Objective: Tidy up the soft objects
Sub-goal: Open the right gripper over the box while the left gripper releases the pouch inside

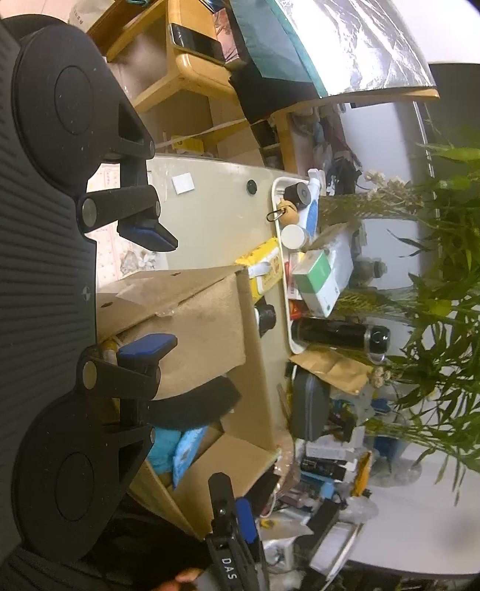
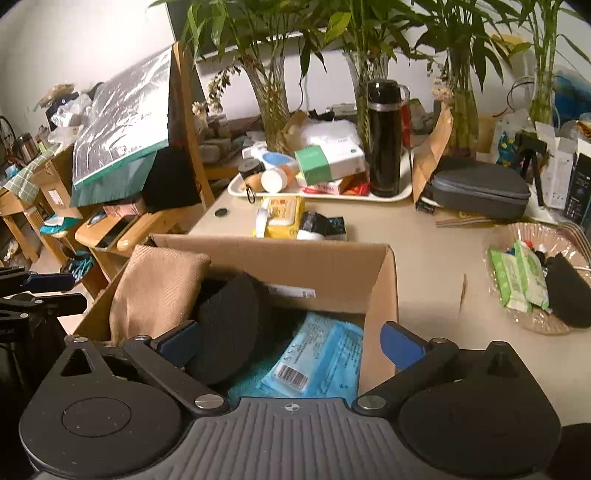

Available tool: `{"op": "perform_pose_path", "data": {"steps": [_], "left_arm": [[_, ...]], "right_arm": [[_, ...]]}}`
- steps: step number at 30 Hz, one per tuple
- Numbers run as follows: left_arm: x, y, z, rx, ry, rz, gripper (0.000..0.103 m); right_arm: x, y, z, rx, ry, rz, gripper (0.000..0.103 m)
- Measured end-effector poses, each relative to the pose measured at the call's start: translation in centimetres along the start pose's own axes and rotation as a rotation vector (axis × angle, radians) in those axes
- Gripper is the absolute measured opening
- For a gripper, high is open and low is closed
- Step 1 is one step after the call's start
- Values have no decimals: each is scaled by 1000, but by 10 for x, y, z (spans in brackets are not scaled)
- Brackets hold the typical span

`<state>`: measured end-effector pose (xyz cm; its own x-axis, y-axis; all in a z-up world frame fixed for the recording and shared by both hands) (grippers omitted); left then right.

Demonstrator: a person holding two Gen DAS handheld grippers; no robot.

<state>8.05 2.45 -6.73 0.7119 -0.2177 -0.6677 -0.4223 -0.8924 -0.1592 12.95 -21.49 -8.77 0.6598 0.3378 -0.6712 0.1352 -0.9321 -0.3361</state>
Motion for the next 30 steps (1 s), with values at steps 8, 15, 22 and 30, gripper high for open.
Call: {"op": "perform_pose_path", "data": {"steps": [8, 15, 22, 30], "left_arm": [[6, 8, 0, 6, -16, 38, 75], [11, 14, 0, 12, -29, 63, 75], [12, 18, -6, 23, -13, 71, 75], [16, 15, -27, 18, 26, 75, 75]], "right_arm": [[1, -5, 10, -59, -52, 15, 103], [1, -6, 8, -105, -33, 28, 103], [3, -6, 3, -120, -26, 31, 103], [-5, -2, -21, -115, 26, 24, 103]]}}
Point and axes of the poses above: each gripper's, at about its wrist camera, not at the fingertips, and x roughly the way its jaws point, y to its right, z to its underside, the point moved 5 cm from there along x, roughly the way its jaws point, and after that the axes turned 12 degrees about x, right-handed, at the moved point
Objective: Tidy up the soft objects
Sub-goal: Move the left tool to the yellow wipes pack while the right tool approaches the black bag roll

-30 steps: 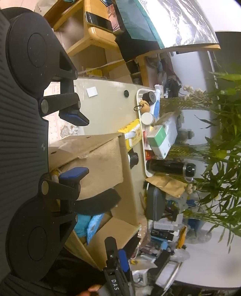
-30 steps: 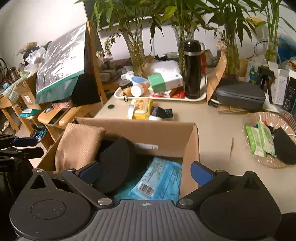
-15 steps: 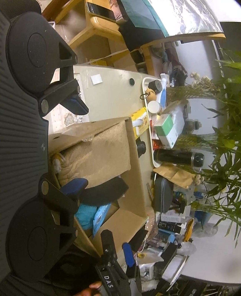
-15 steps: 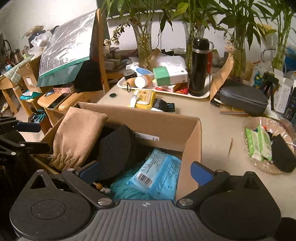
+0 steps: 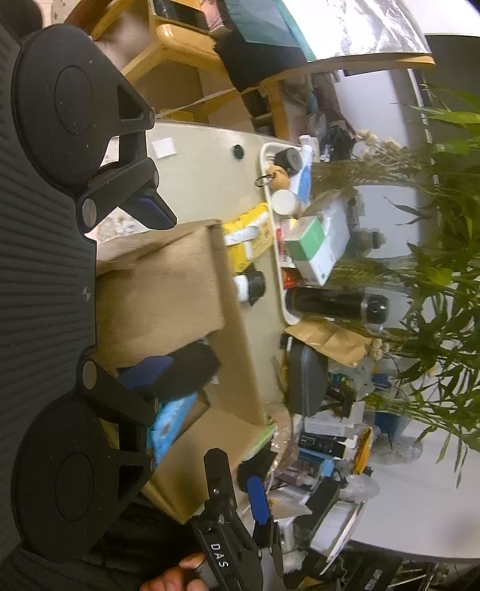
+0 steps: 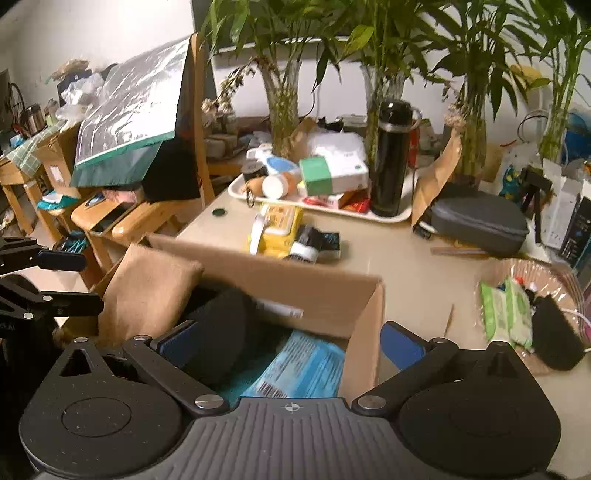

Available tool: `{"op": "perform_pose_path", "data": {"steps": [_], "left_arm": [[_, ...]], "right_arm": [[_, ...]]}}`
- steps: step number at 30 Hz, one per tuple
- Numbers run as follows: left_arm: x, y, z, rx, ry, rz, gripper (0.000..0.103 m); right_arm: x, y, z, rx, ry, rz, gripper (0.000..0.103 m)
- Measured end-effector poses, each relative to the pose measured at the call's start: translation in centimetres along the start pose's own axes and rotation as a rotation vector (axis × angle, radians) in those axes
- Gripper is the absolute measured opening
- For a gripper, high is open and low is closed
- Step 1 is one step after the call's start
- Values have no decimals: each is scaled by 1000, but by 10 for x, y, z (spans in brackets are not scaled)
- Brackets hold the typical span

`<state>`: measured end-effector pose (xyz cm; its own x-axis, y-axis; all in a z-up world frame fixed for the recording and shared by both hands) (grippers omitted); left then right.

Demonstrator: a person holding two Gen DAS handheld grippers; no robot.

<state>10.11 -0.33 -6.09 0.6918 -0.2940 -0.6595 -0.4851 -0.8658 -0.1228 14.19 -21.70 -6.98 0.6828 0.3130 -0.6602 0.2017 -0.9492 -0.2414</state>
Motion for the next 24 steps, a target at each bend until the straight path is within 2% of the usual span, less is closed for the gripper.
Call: {"op": "perform_pose_path", "data": {"steps": [14, 24], "left_arm": [[10, -22, -27, 42, 81, -41, 75], [38, -60, -30, -25, 81, -85, 75]], "right_arm": [[20, 36, -32, 49, 63, -32, 103], [53, 64, -48, 78, 78, -32, 103]]}}
Point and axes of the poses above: each gripper's, at about its wrist camera, not at the fingertips, and x roughly the way its jaws point, y to its right, z to its underside, the point moved 5 cm from there along x, roughly the way its jaws point, and after that the axes turned 12 degrees about x, right-handed, at the moved point
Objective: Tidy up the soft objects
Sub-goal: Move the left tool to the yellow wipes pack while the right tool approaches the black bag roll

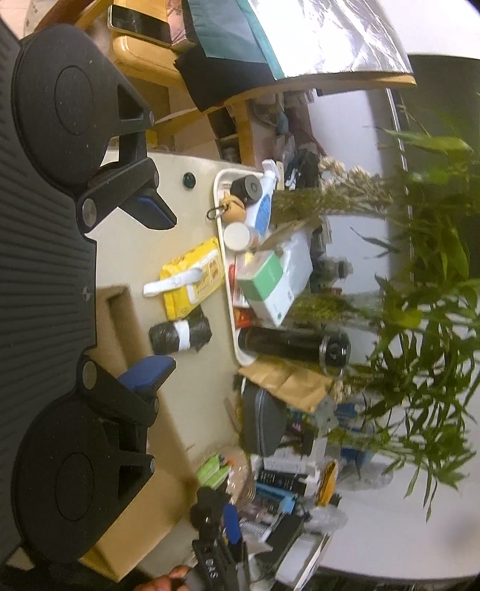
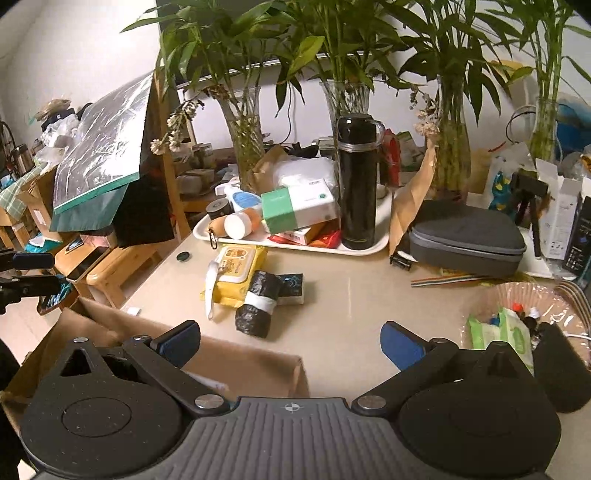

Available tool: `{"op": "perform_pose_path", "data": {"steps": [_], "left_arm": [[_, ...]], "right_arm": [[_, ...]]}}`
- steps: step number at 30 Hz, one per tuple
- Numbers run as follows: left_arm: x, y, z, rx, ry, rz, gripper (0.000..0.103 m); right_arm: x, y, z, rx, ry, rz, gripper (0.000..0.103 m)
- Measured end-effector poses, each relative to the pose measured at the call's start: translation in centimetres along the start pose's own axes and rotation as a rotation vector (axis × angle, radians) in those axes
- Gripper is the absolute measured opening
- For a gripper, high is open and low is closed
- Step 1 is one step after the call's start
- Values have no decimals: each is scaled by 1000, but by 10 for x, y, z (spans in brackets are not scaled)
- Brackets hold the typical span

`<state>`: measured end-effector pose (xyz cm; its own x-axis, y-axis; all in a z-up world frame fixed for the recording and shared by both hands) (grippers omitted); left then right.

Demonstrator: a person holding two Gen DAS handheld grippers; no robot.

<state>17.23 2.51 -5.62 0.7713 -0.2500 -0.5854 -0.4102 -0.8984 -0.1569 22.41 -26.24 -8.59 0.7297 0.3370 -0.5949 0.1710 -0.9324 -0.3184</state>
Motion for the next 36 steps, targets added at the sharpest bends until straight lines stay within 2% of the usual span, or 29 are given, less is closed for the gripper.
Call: {"op": "perform_pose_path", "data": {"steps": [11, 17, 25, 29, 33, 36], "left_arm": [[43, -35, 0, -33, 4, -65, 75], [63, -52, -3, -84, 21, -49, 75], [92, -59, -10, -83, 26, -24, 75], [104, -60, -12, -65, 17, -26, 75], [110, -64, -14, -67, 16, -23, 75], [113, -67, -14, -80, 8, -20, 75]], "right_arm": [[25, 10, -13, -3, 0, -30, 103], [41, 16, -22, -40, -4, -59, 103], [75, 17, -27, -115, -65, -100, 103], [96, 26, -32, -109, -97, -164, 103], [124, 35, -31, -87, -166, -247, 101], [140, 40, -31, -57, -203, -299, 96]]}}
Point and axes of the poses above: each gripper's, at about its wrist camera, not at the fingertips, and x roughly the way its jaws point, y to its right, z to its underside, the point moved 5 cm from there along x, roughly the way its jaws point, and after that the axes turned 12 degrees about x, right-handed, at the moved point
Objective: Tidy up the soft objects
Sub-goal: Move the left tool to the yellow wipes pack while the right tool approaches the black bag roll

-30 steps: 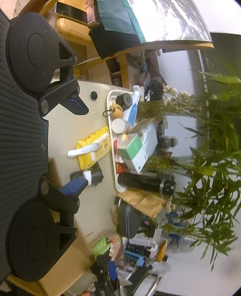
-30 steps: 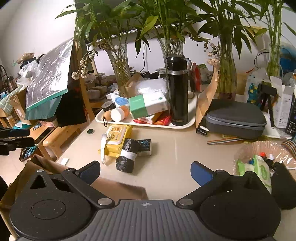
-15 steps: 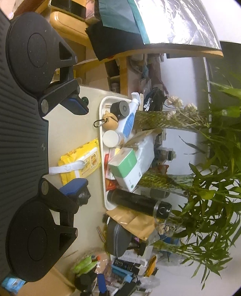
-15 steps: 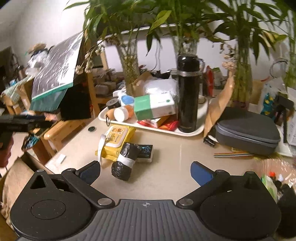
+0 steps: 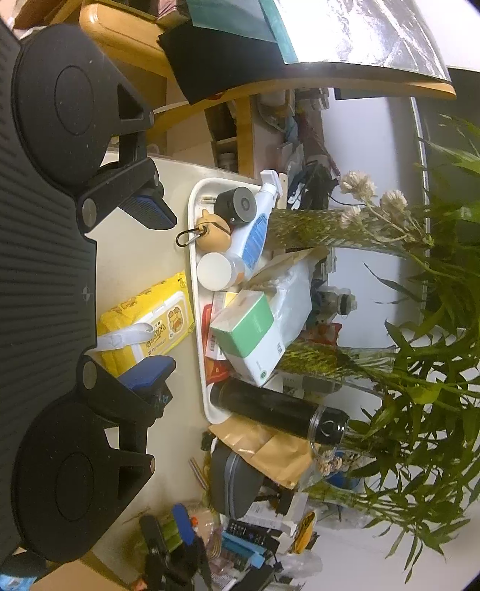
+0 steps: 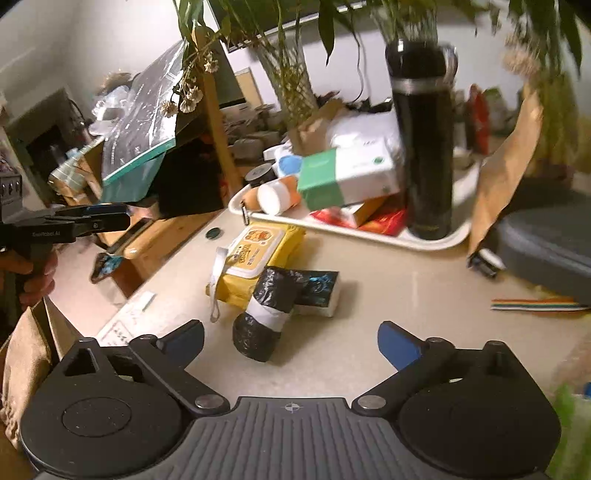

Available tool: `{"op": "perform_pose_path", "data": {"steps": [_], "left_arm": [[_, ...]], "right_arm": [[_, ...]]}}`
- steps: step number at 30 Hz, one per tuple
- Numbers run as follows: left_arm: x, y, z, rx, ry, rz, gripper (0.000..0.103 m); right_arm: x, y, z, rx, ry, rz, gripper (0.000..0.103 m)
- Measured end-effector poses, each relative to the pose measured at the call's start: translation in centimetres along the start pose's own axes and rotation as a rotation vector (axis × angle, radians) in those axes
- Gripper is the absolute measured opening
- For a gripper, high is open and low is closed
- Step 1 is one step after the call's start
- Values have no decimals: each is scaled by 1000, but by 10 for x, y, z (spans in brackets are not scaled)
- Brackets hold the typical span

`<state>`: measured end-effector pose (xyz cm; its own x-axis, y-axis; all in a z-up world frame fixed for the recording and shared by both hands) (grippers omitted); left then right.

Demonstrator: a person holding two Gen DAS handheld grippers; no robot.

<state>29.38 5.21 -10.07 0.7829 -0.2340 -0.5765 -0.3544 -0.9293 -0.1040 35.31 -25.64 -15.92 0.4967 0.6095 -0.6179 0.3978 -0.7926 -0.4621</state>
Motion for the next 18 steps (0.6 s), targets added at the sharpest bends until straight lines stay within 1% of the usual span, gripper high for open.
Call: {"op": "perform_pose_path", "data": {"steps": [3, 7, 16, 18], "left_arm": [[3, -1, 1, 7, -13, -10, 75], [3, 0, 3, 23, -28, -17, 75], [6, -1, 5, 25, -66, -27, 75], [7, -1, 5, 21, -73, -25, 75]], "right_arm": [[12, 4, -3, 13, -20, -42, 94], [27, 5, -5, 18, -56, -80, 87], [60, 6, -8, 23, -137, -123, 82], [68, 6, -8, 25, -162, -135, 79]]}}
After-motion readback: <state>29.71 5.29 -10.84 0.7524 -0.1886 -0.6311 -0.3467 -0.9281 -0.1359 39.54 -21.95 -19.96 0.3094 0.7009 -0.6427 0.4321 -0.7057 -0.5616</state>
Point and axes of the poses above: each gripper's, at about its wrist camera, not at the fingertips, and x roughly the way its jaws point, y to its right, z to its underside, the point moved 5 cm from there along x, roughly the way its jaws point, and after that the axes turned 12 degrees about x, right-handed, at the moved point
